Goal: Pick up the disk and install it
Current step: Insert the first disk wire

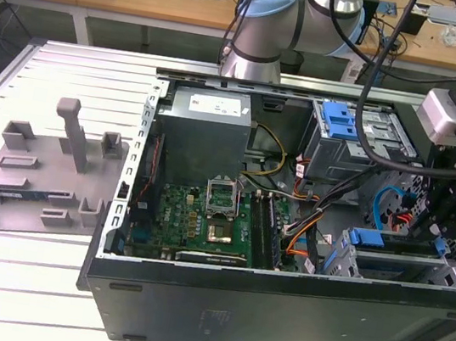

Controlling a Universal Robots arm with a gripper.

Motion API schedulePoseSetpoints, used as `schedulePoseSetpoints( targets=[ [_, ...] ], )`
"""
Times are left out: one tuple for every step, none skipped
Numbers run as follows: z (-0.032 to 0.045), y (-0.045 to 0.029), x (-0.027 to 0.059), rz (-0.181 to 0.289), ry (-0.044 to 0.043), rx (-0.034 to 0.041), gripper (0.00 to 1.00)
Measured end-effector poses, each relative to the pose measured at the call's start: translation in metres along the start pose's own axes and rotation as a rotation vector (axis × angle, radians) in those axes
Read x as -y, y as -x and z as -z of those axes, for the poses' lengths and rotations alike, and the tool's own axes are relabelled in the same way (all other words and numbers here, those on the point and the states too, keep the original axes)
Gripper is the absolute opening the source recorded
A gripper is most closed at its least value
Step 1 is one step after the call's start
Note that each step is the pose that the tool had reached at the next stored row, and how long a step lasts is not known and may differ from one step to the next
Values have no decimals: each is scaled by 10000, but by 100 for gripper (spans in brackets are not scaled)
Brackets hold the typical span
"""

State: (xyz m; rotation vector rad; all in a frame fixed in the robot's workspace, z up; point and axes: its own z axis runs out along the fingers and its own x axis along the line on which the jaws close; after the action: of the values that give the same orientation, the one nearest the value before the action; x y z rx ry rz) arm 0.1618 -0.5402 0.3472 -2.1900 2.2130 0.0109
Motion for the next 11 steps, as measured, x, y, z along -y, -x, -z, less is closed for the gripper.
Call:
schedulePoseSetpoints(
  targets=[
    [-1,4,0,0,0,1,17],
    [-1,8,0,0,0,1,17],
    [-1,8,0,0,0,0,17],
    [-1,8,0,0,0,0,17],
    [-2,9,0,0,1,2,17],
    [-2,9,0,0,0,1,17],
    [-3,10,0,0,0,0,17],
    [-4,10,0,0,1,0,17],
    [-5,10,0,0,0,0,17],
    [-8,9,0,0,0,0,17],
    [-10,9,0,0,1,1,17]
  ],
)
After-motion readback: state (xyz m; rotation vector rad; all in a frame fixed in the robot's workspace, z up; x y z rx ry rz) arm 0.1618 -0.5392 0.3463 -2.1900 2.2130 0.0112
